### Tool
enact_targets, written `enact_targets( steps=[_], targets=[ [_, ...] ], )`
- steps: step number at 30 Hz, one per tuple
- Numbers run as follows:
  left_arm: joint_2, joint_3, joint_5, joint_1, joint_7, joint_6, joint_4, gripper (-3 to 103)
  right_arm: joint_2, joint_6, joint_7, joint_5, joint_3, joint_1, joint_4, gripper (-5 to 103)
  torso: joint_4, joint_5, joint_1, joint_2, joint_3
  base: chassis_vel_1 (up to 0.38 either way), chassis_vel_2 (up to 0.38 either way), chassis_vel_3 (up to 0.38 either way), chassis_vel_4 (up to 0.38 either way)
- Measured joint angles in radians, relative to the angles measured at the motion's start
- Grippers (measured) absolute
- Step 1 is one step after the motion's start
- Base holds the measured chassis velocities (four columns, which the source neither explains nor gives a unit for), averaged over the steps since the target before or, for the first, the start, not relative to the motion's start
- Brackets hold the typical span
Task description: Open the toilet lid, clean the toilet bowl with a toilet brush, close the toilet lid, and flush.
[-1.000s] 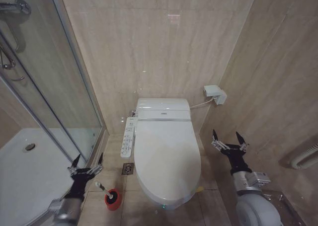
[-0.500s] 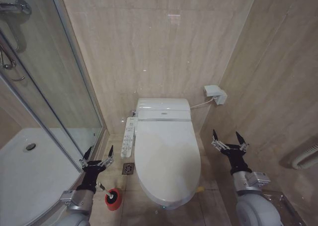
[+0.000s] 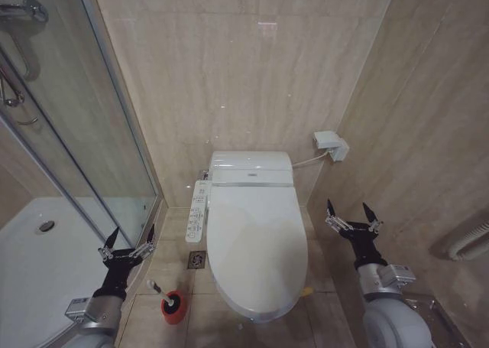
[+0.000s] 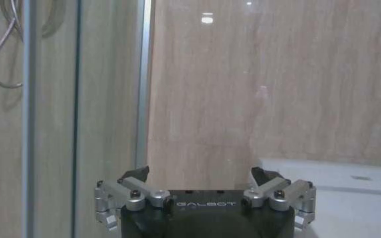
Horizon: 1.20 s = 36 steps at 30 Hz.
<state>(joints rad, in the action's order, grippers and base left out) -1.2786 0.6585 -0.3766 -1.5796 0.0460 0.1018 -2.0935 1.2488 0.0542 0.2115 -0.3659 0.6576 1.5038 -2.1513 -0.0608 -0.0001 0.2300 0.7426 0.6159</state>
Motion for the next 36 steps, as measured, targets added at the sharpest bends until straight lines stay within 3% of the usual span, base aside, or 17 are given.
enact_targets(
  steps=[28, 36],
  targets=[
    [-0.015, -0.009, 0.003, -0.009, -0.012, 0.009, 0.012, 100, 0.000, 0.000, 0.000, 0.000, 0.000, 0.000, 0.000, 100, 0.0001, 0.0000, 0.000, 0.000, 0.000, 0.000, 0.000, 0.000, 0.000],
    [-0.016, -0.018, 0.018, -0.004, -0.019, 0.020, 0.034, 100, 0.000, 0.000, 0.000, 0.000, 0.000, 0.000, 0.000, 100, -0.0001, 0.0002, 0.001, 0.000, 0.000, -0.148, 0.035, 0.143, -0.050]
  ],
)
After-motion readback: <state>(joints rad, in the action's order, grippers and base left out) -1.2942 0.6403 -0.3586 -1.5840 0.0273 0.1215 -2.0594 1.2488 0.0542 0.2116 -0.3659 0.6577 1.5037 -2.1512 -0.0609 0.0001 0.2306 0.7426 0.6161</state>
